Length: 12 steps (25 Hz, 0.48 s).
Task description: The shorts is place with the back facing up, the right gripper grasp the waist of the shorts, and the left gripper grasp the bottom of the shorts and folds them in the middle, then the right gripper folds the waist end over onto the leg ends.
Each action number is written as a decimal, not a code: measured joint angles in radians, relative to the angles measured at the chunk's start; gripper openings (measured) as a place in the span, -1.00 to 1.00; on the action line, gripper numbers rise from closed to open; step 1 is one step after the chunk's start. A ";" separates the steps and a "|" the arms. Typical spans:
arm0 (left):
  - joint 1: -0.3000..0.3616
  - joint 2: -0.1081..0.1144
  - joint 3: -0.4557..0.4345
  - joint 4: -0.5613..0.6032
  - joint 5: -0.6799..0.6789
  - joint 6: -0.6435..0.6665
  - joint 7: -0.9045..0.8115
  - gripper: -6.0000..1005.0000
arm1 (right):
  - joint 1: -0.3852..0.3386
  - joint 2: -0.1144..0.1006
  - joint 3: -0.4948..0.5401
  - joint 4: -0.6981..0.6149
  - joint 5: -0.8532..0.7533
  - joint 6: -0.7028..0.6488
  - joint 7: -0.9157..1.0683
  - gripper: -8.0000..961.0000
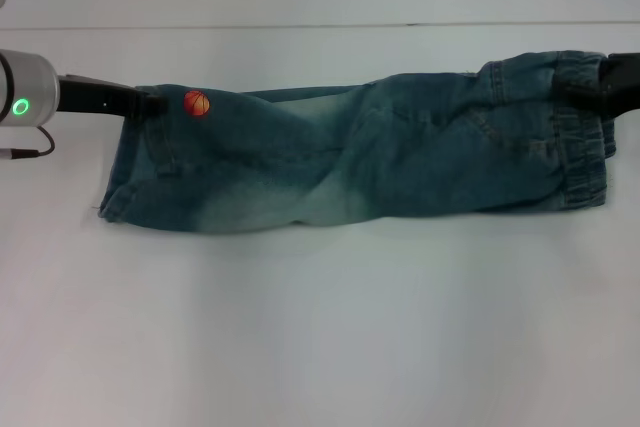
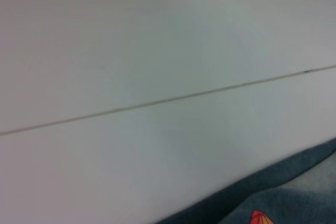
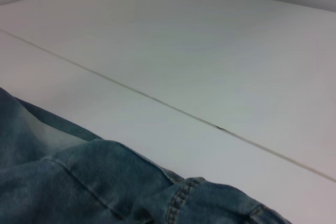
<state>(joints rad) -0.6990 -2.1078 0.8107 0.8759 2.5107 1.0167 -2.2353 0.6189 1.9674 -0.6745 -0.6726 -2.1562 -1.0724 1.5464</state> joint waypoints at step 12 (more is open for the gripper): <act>-0.020 0.037 0.001 -0.038 0.009 0.098 -0.041 -0.01 | -0.022 0.029 -0.011 -0.079 -0.096 -0.015 0.070 0.61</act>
<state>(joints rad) -0.7188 -2.0704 0.8120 0.8379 2.5192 1.1149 -2.2761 0.5972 1.9961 -0.6855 -0.7516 -2.2526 -1.0870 1.6164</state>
